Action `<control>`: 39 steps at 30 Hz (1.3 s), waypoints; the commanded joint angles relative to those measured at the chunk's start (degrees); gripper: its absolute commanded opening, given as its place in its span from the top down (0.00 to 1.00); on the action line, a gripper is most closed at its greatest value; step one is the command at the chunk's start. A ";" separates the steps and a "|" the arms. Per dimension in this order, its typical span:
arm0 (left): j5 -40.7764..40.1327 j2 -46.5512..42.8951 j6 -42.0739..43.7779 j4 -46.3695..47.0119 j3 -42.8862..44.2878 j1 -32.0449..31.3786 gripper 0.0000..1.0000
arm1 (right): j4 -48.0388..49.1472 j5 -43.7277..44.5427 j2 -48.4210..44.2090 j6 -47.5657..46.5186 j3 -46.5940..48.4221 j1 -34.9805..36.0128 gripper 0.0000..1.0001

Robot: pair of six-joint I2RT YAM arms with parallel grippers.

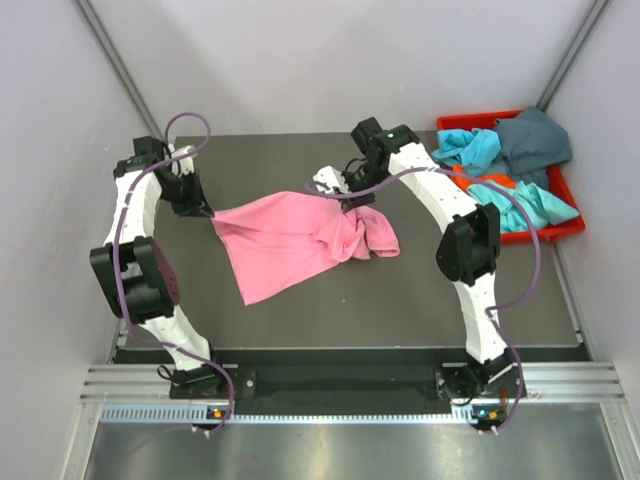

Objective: Fold and stack the t-shirts
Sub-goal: Flatten the tshirt out

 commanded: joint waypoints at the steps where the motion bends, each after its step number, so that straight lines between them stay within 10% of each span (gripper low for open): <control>1: 0.92 0.28 0.69 0.50 1.79 -0.09 1.00 | 2.93 -0.89 -1.23 1.13 2.51 0.90 0.94; 17: 5.83 6.25 2.27 -0.82 19.53 -0.18 1.00 | 36.66 10.53 -13.53 40.76 0.75 -4.72 1.00; 39: 5.83 -6.56 -2.74 16.33 32.29 -0.26 1.00 | 45.13 26.45 -32.33 63.45 -9.52 -11.93 1.00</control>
